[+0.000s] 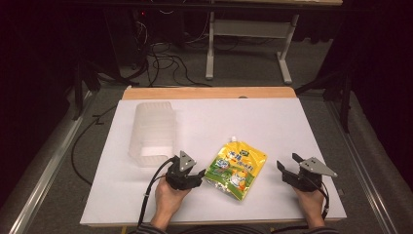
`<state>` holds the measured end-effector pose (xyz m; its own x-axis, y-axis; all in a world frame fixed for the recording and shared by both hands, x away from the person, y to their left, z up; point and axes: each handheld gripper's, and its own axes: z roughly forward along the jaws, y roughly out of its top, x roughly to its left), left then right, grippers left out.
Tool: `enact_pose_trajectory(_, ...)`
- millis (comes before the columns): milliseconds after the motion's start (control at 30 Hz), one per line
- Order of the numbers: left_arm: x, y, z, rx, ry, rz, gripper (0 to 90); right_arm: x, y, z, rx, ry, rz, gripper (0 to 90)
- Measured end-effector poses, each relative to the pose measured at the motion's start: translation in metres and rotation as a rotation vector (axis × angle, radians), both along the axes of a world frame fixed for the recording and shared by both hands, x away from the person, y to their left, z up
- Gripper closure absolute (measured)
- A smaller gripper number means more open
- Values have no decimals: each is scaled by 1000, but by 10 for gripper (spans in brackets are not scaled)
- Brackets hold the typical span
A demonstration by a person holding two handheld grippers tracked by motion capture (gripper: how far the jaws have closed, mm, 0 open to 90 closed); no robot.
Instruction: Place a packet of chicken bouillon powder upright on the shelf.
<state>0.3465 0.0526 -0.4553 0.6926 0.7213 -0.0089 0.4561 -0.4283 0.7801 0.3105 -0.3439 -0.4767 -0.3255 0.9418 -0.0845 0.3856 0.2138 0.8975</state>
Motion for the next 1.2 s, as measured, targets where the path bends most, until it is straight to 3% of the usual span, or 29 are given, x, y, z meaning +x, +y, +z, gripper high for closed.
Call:
enact_pose_trajectory(467,20,-23,18,-23,84,-34,337,0,1,0,2,-3,-4,326)
enact_pose_trajectory(733,39,-35,21,-30,167,-38,309,0,1,0,-4,-1,-3,326)
enact_pose_trajectory(1200,69,-67,25,19,279,-98,277,0,0,0,-1,-1,-8,326)
